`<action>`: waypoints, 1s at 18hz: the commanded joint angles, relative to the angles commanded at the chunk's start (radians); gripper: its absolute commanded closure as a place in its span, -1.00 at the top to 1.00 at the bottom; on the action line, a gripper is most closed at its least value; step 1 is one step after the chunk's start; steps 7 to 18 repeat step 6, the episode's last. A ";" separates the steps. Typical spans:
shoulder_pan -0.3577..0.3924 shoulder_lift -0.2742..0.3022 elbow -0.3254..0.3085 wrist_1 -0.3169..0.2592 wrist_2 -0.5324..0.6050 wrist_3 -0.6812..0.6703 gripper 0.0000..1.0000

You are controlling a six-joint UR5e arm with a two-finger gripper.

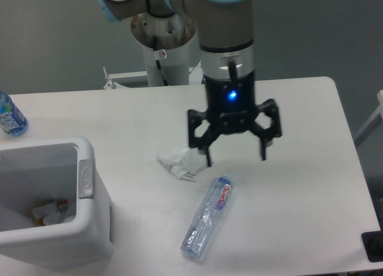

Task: Open the trash can

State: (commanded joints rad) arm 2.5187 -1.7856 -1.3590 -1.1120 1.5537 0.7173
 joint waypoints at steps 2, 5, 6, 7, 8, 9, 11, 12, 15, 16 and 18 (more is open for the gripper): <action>0.034 0.011 -0.009 -0.028 0.025 0.118 1.00; 0.064 0.021 -0.029 -0.052 0.028 0.260 1.00; 0.083 0.025 -0.037 -0.051 0.028 0.284 1.00; 0.083 0.025 -0.037 -0.051 0.028 0.284 1.00; 0.083 0.025 -0.037 -0.051 0.028 0.284 1.00; 0.083 0.025 -0.037 -0.051 0.028 0.284 1.00; 0.083 0.025 -0.037 -0.051 0.028 0.284 1.00; 0.083 0.025 -0.037 -0.051 0.028 0.284 1.00; 0.083 0.025 -0.037 -0.051 0.028 0.284 1.00; 0.083 0.025 -0.037 -0.051 0.028 0.284 1.00; 0.083 0.025 -0.037 -0.051 0.028 0.284 1.00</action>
